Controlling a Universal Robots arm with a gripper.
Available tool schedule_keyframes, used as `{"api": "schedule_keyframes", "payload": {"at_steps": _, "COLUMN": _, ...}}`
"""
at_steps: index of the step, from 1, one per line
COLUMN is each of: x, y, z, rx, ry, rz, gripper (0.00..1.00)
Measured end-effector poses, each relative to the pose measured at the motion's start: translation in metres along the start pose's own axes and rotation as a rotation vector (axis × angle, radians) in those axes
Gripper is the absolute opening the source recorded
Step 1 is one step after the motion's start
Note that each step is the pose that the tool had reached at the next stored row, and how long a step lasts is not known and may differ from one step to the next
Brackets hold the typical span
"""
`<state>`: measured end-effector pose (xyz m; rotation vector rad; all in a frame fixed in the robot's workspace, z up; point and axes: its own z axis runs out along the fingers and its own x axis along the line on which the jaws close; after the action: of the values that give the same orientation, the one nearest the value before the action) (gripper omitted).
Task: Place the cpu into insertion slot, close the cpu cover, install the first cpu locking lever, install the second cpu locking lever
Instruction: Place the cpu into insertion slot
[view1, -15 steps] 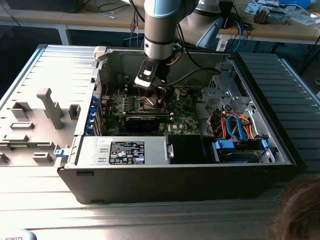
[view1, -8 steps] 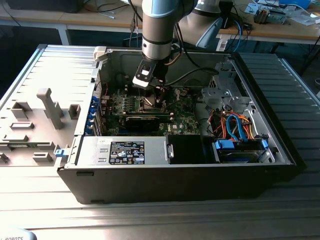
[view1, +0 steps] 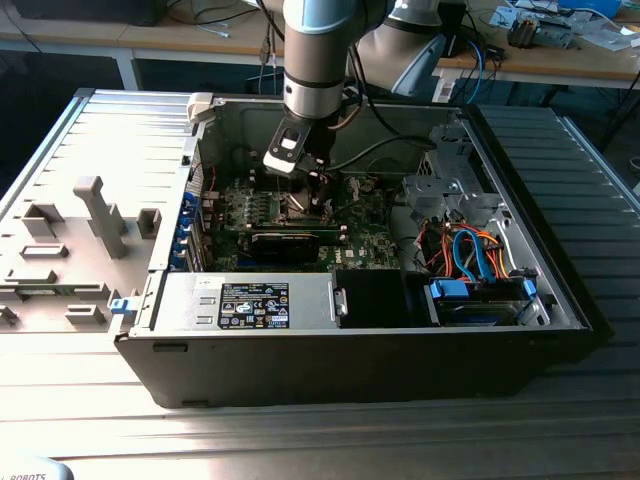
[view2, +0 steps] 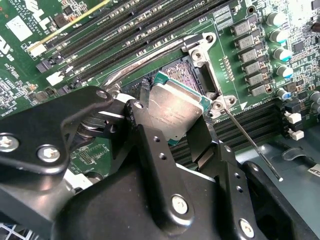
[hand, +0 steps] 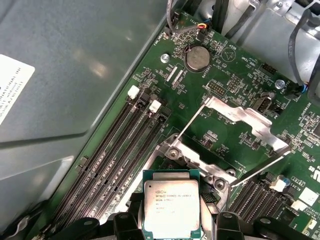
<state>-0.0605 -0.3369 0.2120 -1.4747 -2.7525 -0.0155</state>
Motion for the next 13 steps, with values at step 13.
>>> {"api": "schedule_keyframes", "payload": {"at_steps": 13, "x": 0.0001, "y": 0.0000, "z": -0.0045, "rx": -0.0007, "ry": -0.0003, "rz": 0.040, "gripper": 0.54}}
